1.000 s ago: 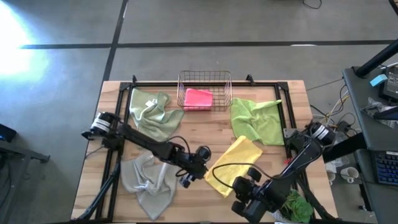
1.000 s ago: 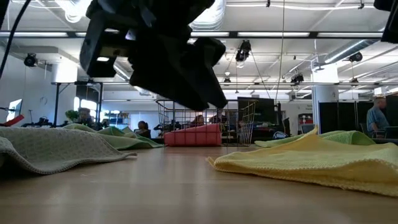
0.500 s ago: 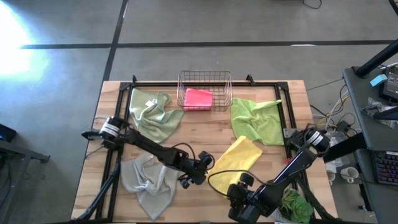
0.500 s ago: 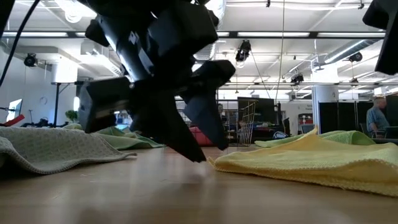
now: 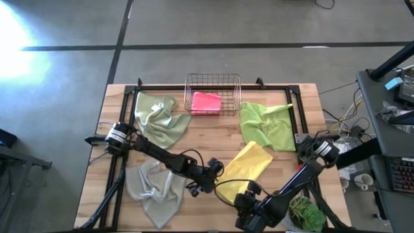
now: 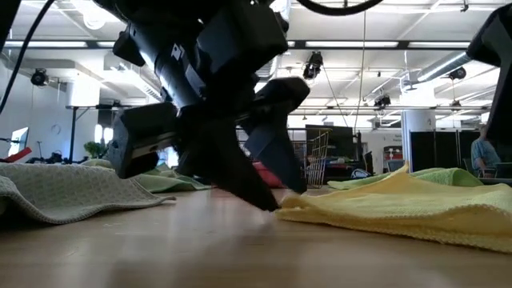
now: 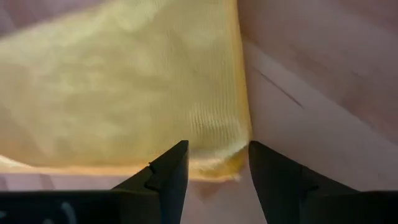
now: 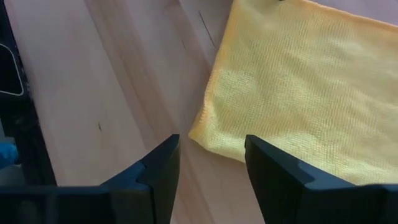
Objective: Fold microfiber towels
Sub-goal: Fold the yellow microfiber cloth
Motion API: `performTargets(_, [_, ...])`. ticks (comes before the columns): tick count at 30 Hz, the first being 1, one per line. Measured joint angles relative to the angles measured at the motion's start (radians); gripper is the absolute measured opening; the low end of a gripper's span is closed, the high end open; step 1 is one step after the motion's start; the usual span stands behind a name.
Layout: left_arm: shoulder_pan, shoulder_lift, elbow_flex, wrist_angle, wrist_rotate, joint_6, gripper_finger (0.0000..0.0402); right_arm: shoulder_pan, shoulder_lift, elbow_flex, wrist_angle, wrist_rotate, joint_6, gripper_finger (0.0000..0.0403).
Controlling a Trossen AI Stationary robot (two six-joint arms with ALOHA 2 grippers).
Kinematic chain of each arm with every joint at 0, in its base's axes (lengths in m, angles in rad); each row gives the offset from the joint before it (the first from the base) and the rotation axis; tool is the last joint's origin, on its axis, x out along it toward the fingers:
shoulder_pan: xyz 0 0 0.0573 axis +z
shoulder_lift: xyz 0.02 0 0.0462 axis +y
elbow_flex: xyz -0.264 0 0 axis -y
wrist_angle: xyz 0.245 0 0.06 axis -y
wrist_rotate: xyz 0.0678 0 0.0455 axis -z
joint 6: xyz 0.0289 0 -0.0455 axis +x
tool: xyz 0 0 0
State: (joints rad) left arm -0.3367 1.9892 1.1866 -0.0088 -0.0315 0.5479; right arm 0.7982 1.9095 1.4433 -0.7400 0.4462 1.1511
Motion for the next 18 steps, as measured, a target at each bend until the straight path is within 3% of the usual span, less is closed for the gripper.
performTargets(8, [0.003, 0.000, -0.003, 0.028, 0.001, 0.068, 0.0145, -0.004, 0.045, 0.000, 0.076, 0.003, -0.011, 0.0171])
performTargets(18, [0.003, 0.000, -0.033, 0.021, 0.042, 0.068, 0.0048, -0.049, 0.108, 0.001, 0.076, 0.000, -0.009, 0.0171])
